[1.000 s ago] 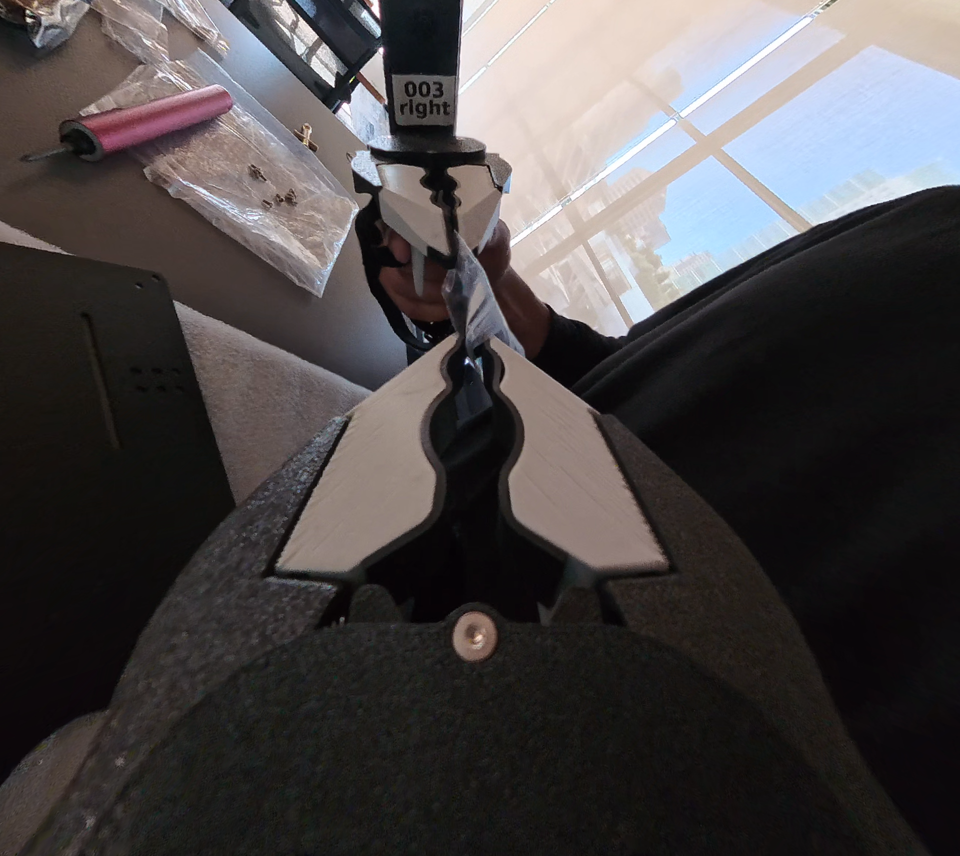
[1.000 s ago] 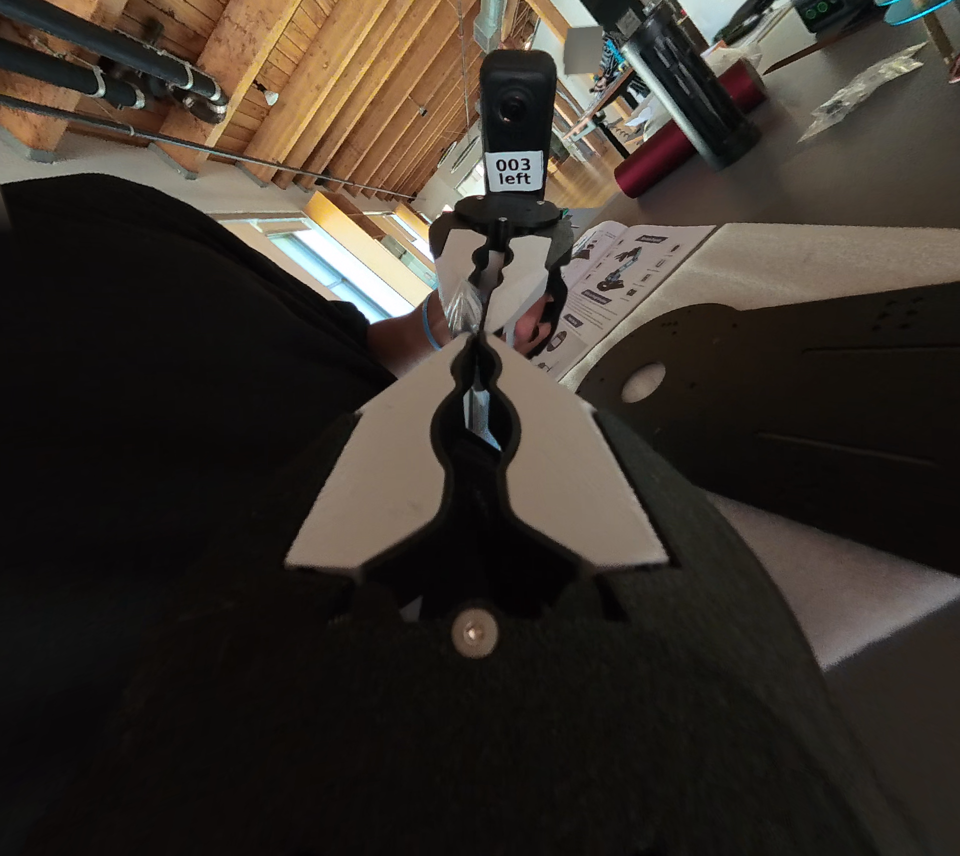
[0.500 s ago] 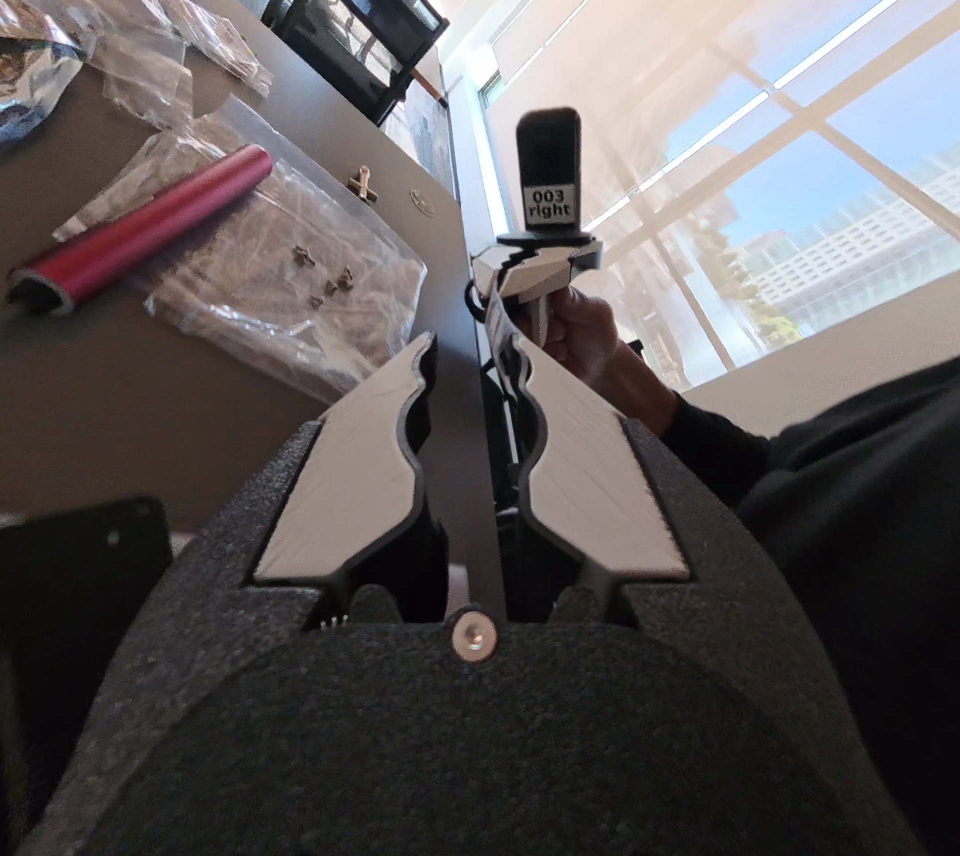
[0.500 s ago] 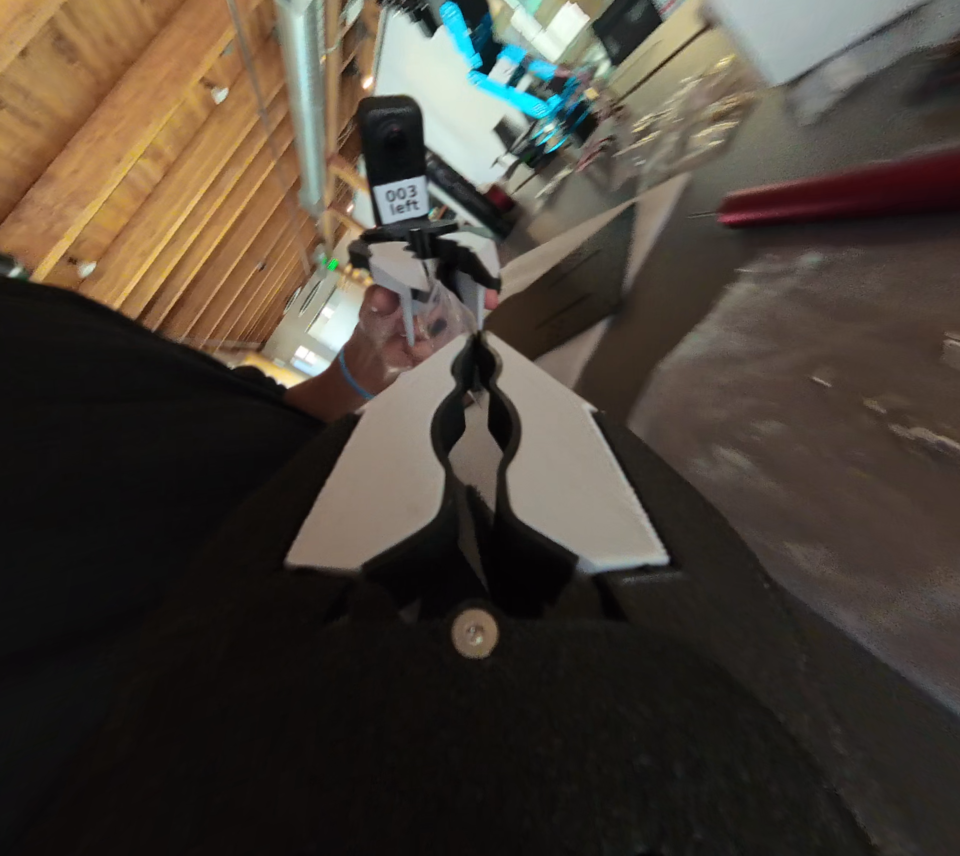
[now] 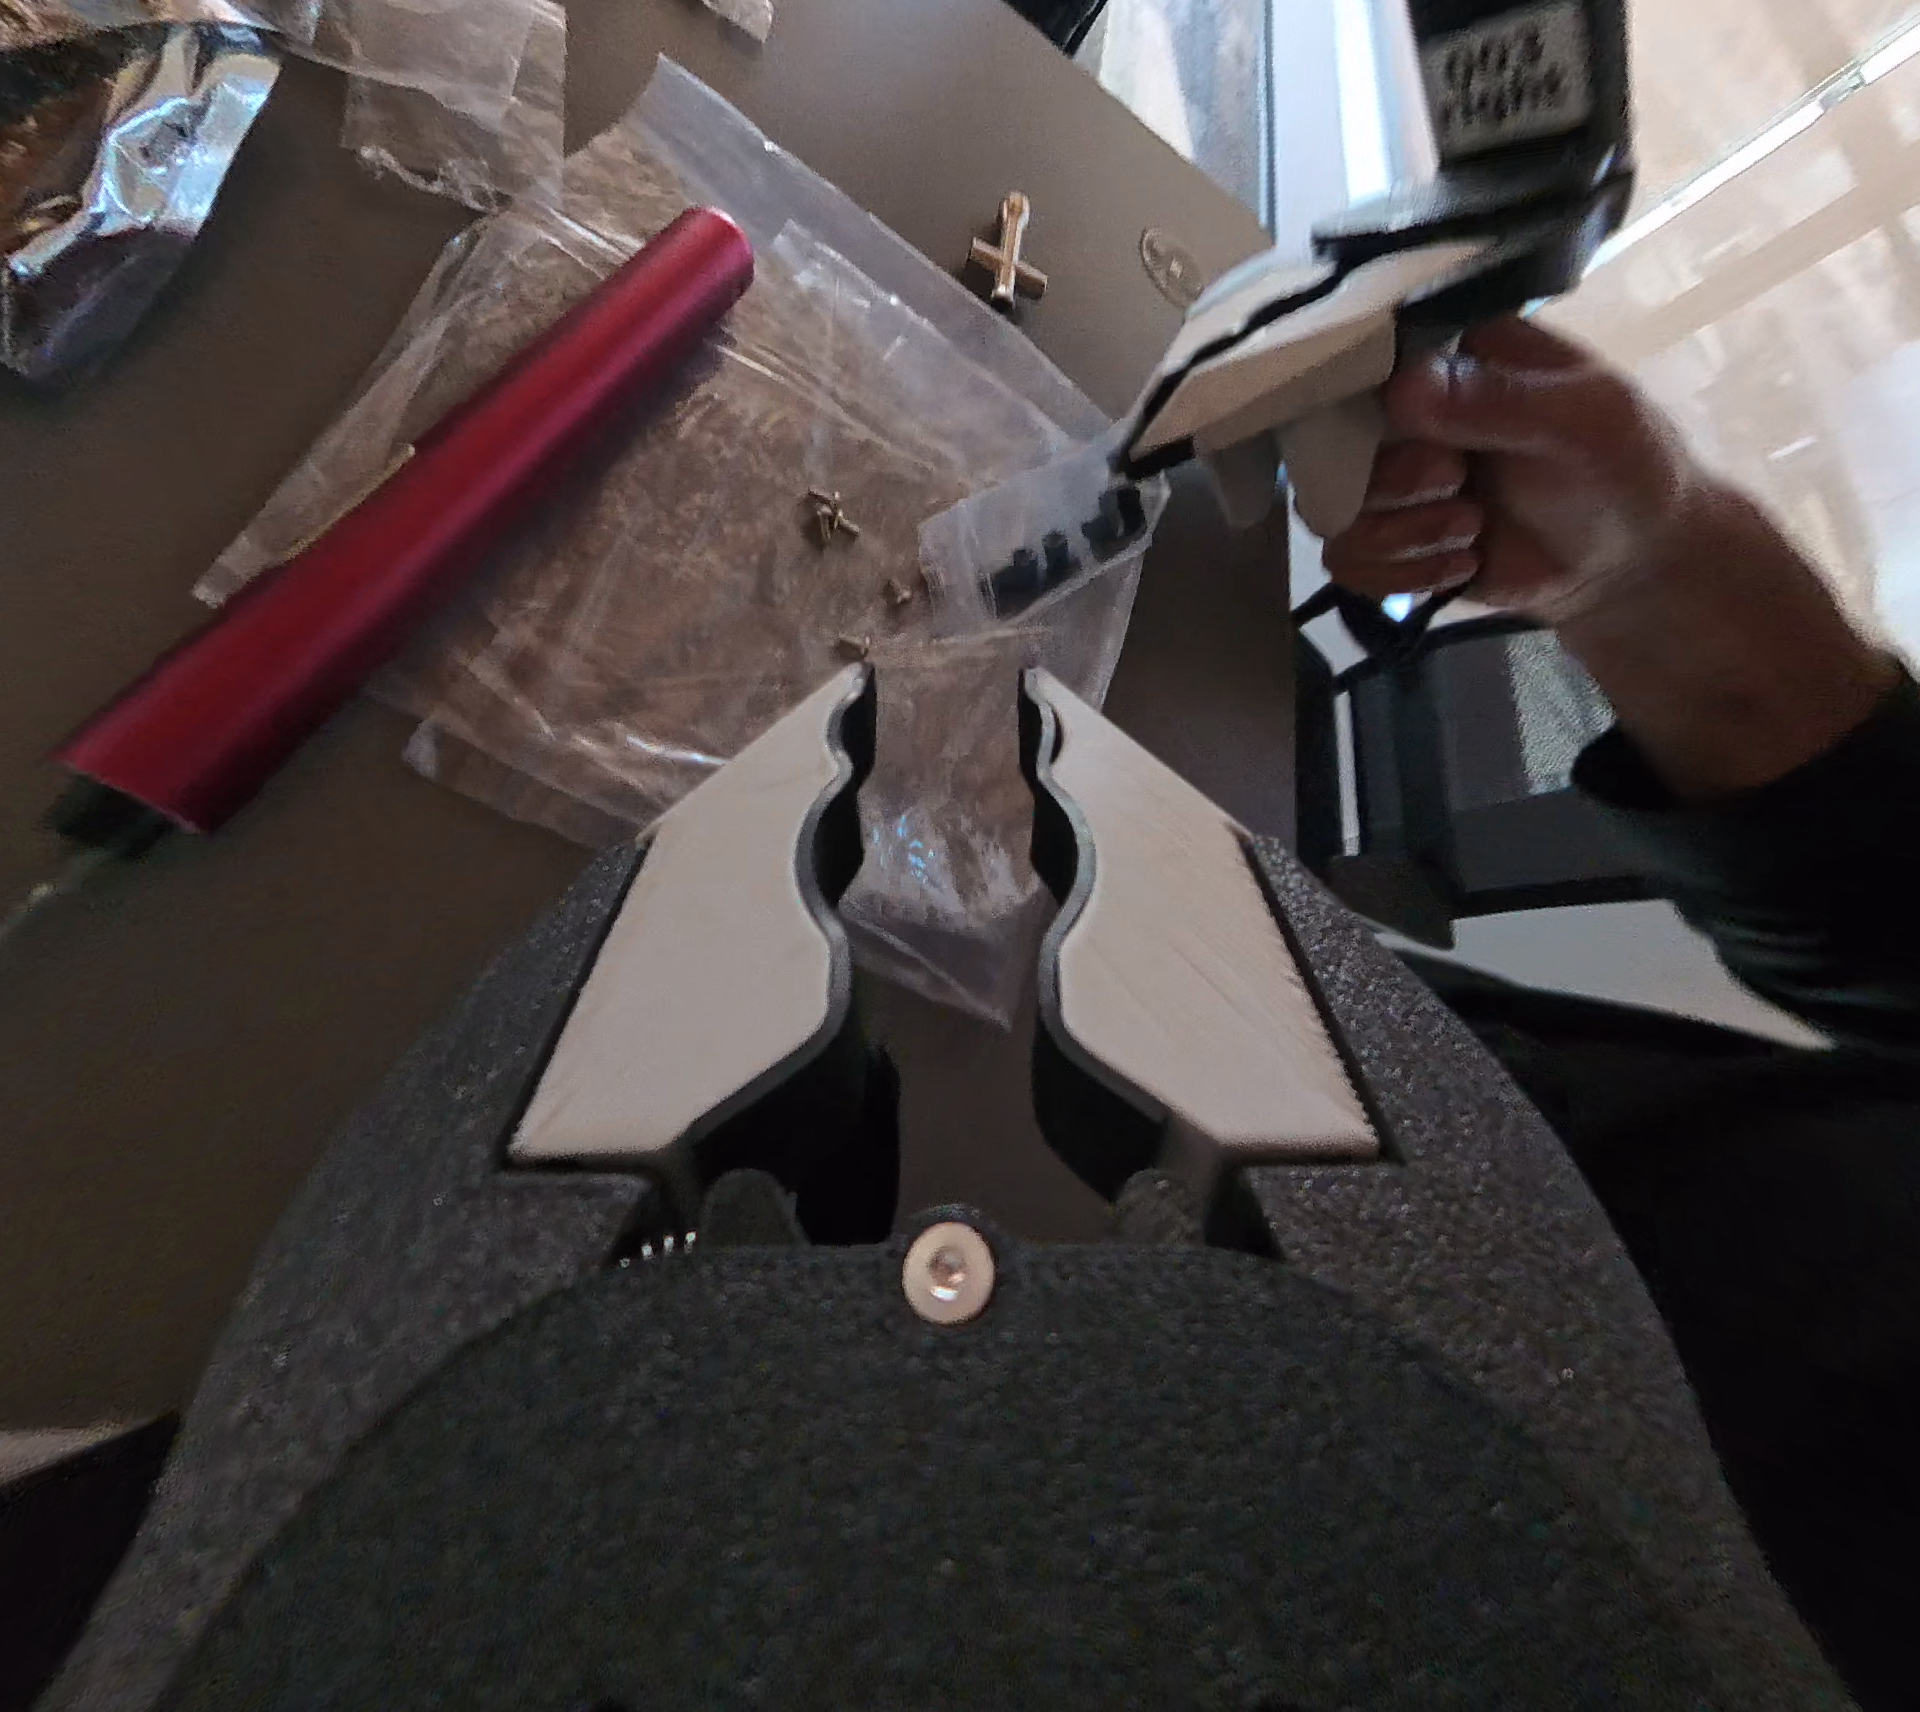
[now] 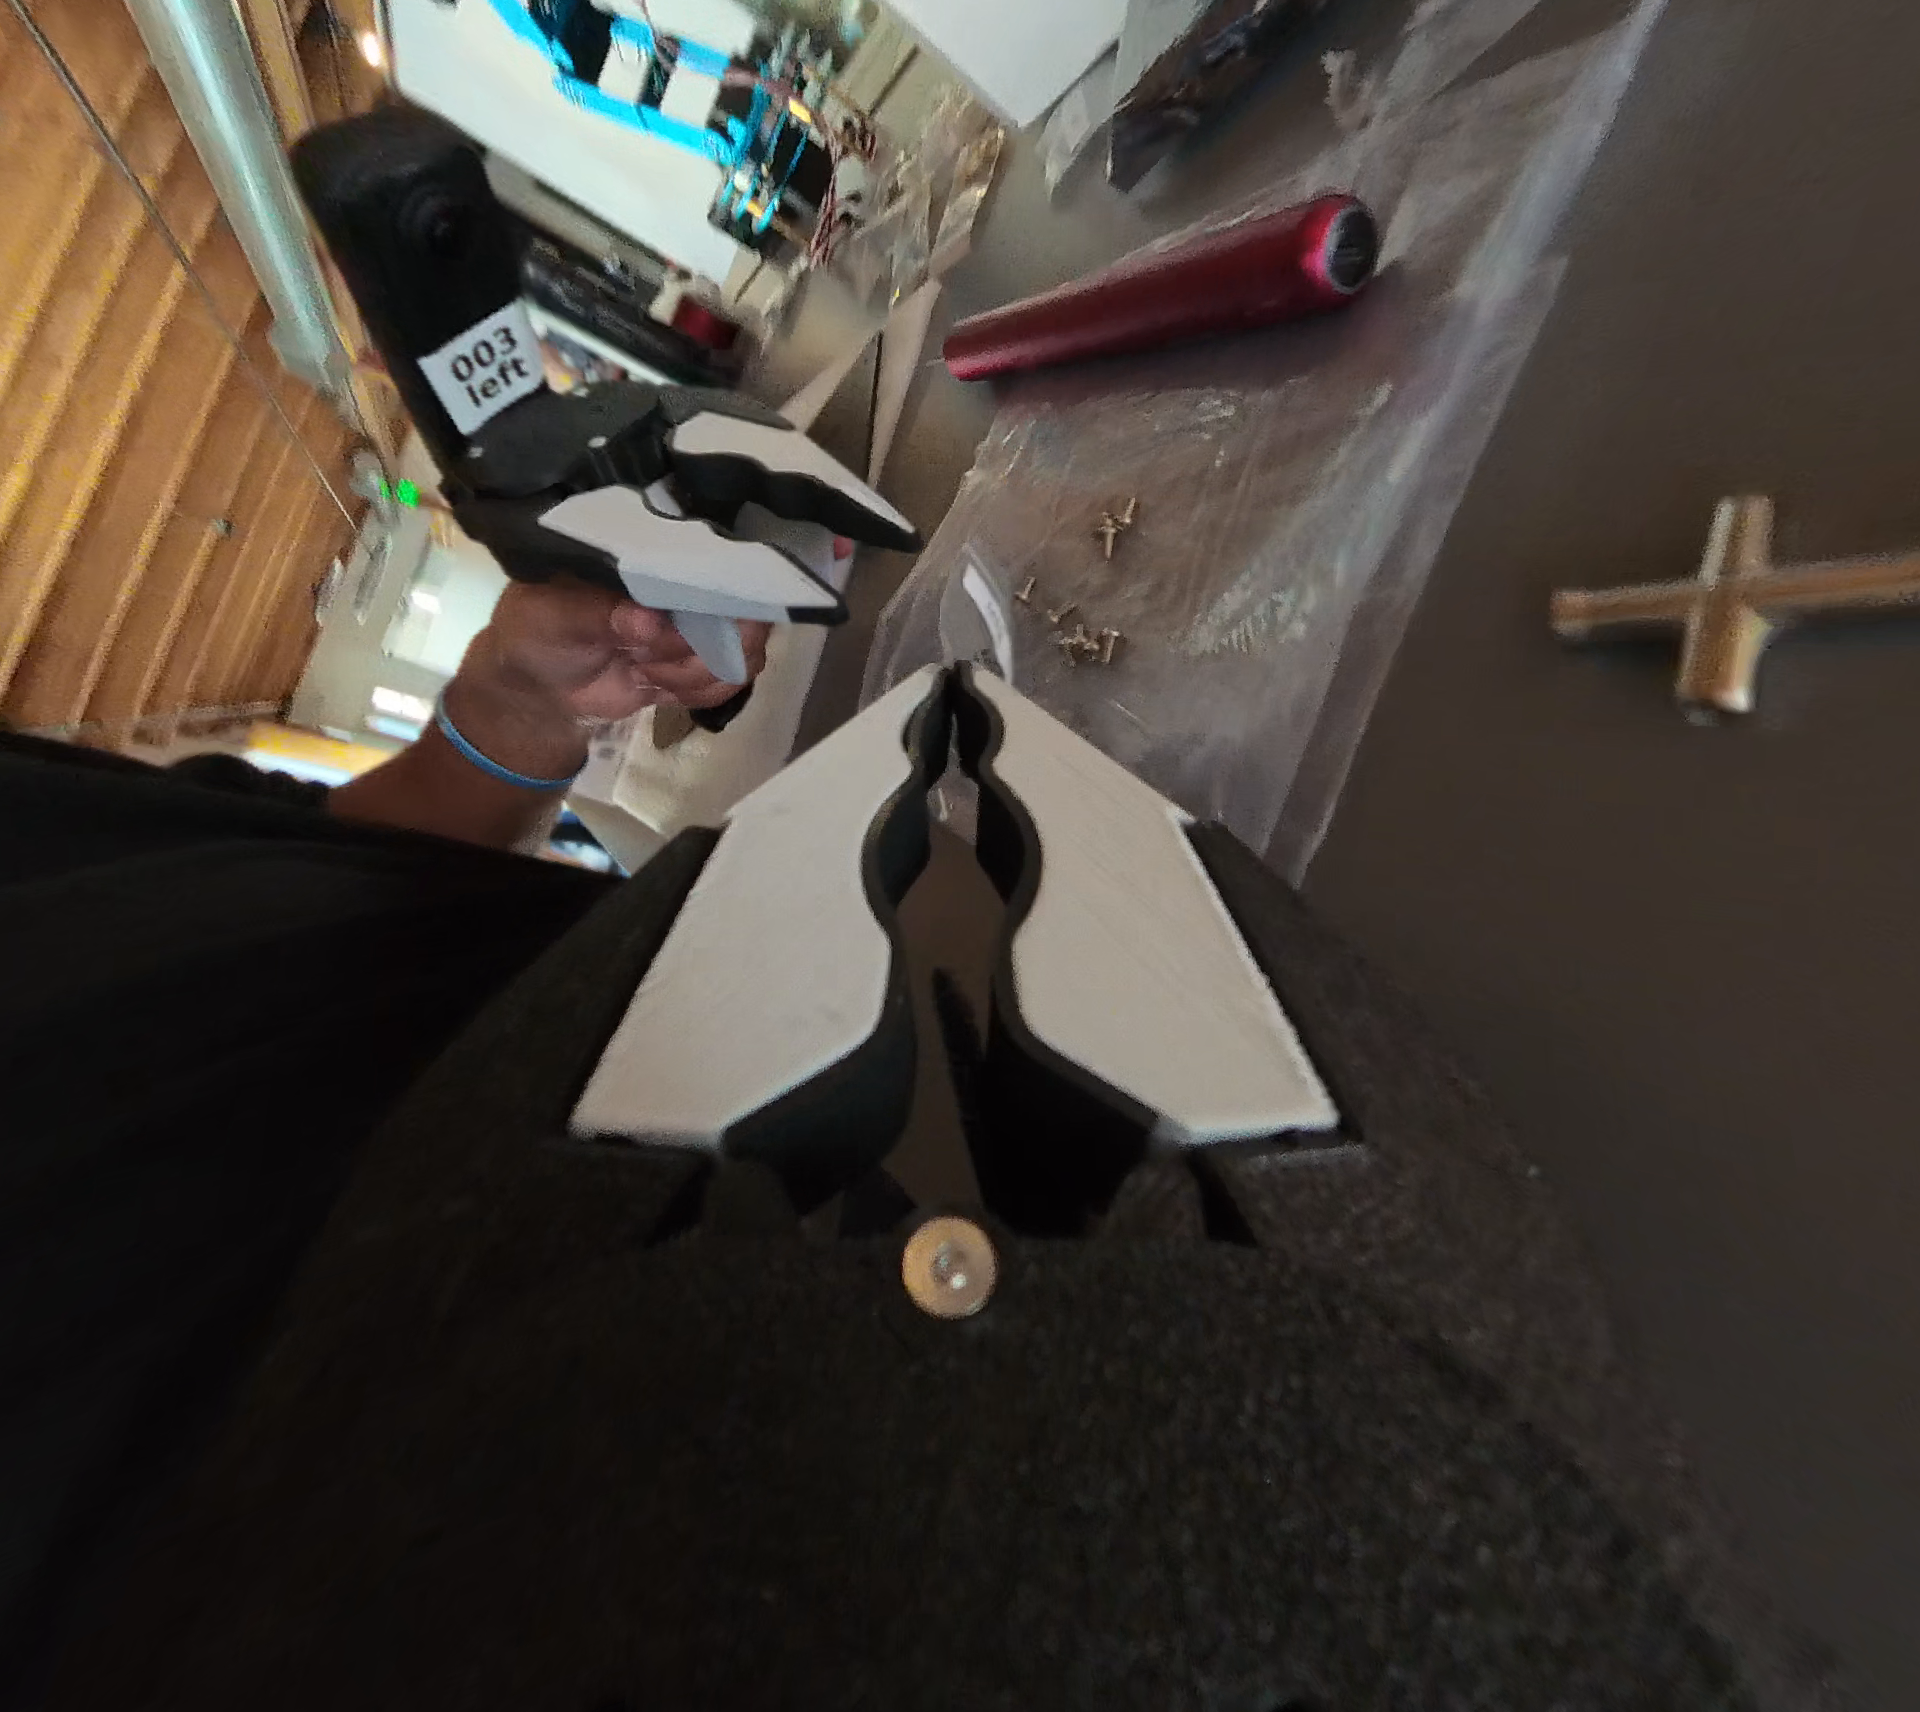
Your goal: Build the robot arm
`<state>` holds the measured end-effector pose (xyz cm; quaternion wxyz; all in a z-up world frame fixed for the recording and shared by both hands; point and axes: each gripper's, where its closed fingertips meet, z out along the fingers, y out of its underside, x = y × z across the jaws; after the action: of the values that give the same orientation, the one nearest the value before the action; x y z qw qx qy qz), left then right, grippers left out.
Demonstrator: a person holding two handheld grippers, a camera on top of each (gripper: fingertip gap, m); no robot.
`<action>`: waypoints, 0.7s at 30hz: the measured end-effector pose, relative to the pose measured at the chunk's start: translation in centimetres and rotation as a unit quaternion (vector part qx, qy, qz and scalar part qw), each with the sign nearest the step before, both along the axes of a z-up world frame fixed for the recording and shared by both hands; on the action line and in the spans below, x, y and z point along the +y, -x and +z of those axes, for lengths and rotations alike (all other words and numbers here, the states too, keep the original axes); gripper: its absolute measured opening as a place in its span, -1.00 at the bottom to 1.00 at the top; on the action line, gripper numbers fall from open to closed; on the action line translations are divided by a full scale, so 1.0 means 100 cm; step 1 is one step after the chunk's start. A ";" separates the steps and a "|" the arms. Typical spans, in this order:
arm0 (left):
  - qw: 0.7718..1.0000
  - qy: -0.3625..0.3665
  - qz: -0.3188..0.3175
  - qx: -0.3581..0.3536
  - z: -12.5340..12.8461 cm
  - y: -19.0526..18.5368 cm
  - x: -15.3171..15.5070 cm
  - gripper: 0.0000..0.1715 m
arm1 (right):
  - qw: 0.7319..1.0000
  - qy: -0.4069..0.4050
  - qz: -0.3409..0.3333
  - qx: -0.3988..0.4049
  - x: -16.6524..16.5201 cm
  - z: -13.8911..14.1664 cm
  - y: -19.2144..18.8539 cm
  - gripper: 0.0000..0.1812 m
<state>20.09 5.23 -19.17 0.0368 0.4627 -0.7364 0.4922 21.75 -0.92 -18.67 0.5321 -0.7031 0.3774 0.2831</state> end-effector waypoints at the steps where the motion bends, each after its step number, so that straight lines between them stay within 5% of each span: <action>1: 1.000 -0.013 -0.002 -0.004 -0.002 0.003 0.001 -0.68 | 1.000 0.014 0.019 -0.008 0.003 0.001 0.001 -1.00; 7: 0.999 -0.039 0.003 -0.024 -0.007 0.010 0.003 -0.68 | 0.960 0.172 0.183 -0.127 0.020 0.010 0.006 -1.00; 17: 0.994 -0.079 -0.027 -0.067 -0.010 0.004 -0.013 -0.68 | 0.790 0.403 0.409 -0.213 0.028 0.001 0.006 -1.00; 21: 0.991 -0.091 -0.037 -0.094 -0.005 0.001 -0.019 -0.82 | 0.753 0.431 0.448 -0.214 0.038 -0.007 0.012 -1.00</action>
<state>19.94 3.36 -19.64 -0.0567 0.3878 -0.7950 0.4630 20.55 2.85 -19.35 0.0516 -0.9888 -0.0229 0.1385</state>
